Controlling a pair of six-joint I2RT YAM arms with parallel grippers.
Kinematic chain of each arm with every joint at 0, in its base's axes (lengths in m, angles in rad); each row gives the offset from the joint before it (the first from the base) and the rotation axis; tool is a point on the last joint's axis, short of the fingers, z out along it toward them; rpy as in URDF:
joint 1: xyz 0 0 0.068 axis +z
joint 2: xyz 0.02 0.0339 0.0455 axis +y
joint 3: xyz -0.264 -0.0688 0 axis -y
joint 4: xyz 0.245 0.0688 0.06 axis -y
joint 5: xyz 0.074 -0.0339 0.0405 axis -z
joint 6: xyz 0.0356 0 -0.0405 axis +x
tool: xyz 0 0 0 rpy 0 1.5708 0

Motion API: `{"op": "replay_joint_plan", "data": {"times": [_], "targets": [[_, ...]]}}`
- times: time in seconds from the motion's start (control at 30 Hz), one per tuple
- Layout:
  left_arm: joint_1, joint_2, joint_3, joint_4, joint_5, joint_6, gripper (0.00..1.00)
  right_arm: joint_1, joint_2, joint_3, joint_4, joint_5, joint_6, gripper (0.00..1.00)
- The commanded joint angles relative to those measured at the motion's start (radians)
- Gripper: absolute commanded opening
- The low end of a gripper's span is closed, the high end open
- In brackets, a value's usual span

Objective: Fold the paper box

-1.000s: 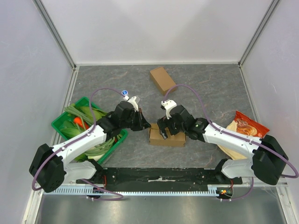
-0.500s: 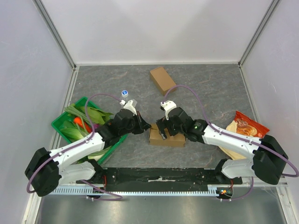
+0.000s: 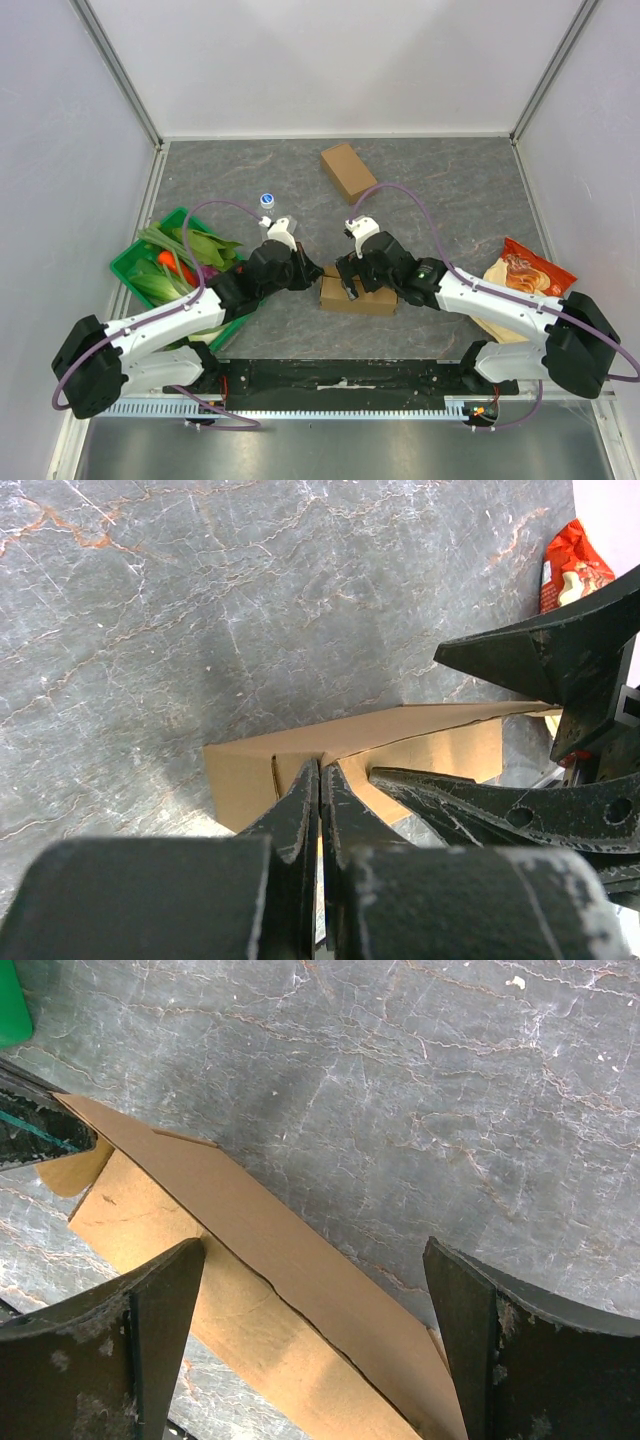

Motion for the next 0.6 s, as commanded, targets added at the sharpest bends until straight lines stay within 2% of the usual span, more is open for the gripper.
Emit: {"op": "replay_joint_plan", "data": {"times": [0.0,0.23,0.3,0.37,0.43,0.5,0.57], "targets": [[-0.014,0.016,-0.053,-0.149,-0.002,0.090,0.02,0.002,-0.019,-0.014,-0.003,0.017,-0.036,0.98],[-0.023,0.034,-0.082,-0.088,0.054,0.041,0.02,0.002,-0.027,-0.014,0.020,0.003,-0.024,0.98],[-0.028,0.028,-0.091,-0.073,0.021,0.031,0.09,0.002,-0.022,-0.022,0.029,-0.008,-0.028,0.98],[-0.028,0.028,-0.097,-0.060,-0.010,0.051,0.21,0.002,-0.022,-0.028,0.035,-0.015,-0.028,0.98],[-0.028,0.032,-0.089,-0.060,-0.021,0.071,0.27,0.002,-0.022,-0.028,0.035,-0.018,-0.037,0.98],[-0.028,0.040,-0.071,-0.060,-0.028,0.091,0.29,0.004,-0.024,-0.030,0.037,-0.020,-0.043,0.98],[-0.028,0.045,-0.060,-0.050,-0.030,0.107,0.26,0.002,-0.022,-0.028,0.037,-0.023,-0.050,0.98]]}}
